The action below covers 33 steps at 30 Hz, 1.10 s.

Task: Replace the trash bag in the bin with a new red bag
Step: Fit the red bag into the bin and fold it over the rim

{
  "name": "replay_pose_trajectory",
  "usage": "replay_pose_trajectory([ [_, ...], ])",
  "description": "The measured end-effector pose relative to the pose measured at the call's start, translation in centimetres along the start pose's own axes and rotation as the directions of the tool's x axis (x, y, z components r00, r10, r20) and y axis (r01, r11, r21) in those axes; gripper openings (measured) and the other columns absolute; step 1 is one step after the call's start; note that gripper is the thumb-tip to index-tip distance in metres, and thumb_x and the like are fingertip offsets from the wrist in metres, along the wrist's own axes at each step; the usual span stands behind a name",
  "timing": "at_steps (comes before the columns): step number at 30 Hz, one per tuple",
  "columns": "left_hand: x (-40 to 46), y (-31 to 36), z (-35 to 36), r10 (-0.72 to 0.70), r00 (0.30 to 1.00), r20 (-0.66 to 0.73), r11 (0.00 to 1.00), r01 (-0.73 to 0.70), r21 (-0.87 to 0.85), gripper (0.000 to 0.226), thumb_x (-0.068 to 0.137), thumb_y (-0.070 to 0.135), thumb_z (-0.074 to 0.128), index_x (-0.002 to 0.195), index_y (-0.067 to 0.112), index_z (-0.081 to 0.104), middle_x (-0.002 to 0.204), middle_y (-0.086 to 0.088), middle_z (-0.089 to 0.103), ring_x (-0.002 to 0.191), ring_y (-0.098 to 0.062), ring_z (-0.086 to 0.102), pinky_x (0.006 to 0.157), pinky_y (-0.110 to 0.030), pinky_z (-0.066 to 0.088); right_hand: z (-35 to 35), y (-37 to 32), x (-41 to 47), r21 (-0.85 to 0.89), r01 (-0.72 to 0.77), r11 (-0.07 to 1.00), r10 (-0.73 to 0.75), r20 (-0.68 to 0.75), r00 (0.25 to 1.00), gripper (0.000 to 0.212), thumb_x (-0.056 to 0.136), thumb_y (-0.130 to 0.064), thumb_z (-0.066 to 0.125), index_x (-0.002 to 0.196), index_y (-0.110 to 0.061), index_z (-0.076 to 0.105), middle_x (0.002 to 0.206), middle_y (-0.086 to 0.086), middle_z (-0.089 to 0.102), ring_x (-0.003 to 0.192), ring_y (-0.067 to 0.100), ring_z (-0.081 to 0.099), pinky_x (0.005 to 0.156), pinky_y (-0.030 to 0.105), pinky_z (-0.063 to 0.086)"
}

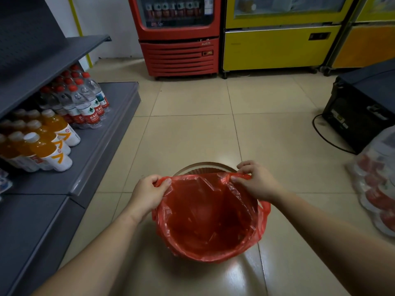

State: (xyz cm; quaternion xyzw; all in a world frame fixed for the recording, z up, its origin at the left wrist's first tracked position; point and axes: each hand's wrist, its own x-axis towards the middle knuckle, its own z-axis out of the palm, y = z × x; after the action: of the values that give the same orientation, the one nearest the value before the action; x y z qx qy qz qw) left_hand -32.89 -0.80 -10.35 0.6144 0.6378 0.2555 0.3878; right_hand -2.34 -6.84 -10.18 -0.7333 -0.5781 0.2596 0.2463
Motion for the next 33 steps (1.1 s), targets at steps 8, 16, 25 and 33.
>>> replay_pose_trajectory([
  [8, 1.6, 0.1, 1.5, 0.020, 0.999, -0.048, 0.999, -0.022, -0.047, 0.015, 0.092, 0.029, 0.068, 0.080, 0.019, 0.071, 0.078, 0.003, 0.074, 0.075, -0.013, 0.069, 0.063, -0.027, 0.051, 0.5, 1.8, 0.9, 0.469, -0.204, 0.859, 0.261, -0.060, 0.963, 0.021, 0.086, -0.028, 0.071, 0.077, -0.009, 0.071, 0.064, 0.005, 0.067, 0.053, 0.019, 0.061, 0.055, 0.035, 0.050],
  [16, 3.7, -0.2, 1.7, 0.035, 0.998, -0.052, 0.998, -0.038, -0.054, 0.021, 0.086, 0.028, 0.074, 0.073, 0.013, 0.071, 0.064, -0.003, 0.071, 0.056, -0.016, 0.063, 0.054, -0.029, 0.048, 0.7, 2.5, 2.6, 0.458, -0.241, 0.856, 0.280, -0.019, 0.960, 0.023, 0.090, -0.022, 0.068, 0.079, -0.002, 0.068, 0.065, 0.014, 0.068, 0.055, 0.022, 0.061, 0.053, 0.032, 0.050],
  [25, 3.5, -1.4, -0.1, 0.027, 0.972, 0.234, 0.992, 0.002, -0.125, 0.006, 0.082, 0.014, 0.080, 0.088, 0.017, 0.077, 0.054, 0.002, 0.062, 0.051, -0.013, 0.062, 0.051, -0.022, 0.049, 0.9, 3.7, 2.7, 0.465, -0.293, 0.835, 0.175, 0.280, 0.944, 0.010, 0.083, -0.018, 0.075, 0.094, -0.019, 0.074, 0.082, 0.014, 0.075, 0.074, 0.034, 0.072, 0.079, 0.048, 0.059],
  [33, 3.5, -0.9, 0.3, 0.100, 0.972, 0.214, 0.994, -0.086, -0.073, 0.006, 0.080, 0.014, 0.081, 0.080, 0.020, 0.081, 0.076, 0.003, 0.078, 0.071, -0.009, 0.073, 0.068, -0.023, 0.056, -0.1, 2.2, 3.1, 0.538, -0.248, 0.806, 0.095, 0.297, 0.950, 0.013, 0.082, -0.002, 0.074, 0.095, -0.004, 0.075, 0.091, 0.021, 0.074, 0.074, 0.024, 0.070, 0.068, 0.032, 0.060],
])
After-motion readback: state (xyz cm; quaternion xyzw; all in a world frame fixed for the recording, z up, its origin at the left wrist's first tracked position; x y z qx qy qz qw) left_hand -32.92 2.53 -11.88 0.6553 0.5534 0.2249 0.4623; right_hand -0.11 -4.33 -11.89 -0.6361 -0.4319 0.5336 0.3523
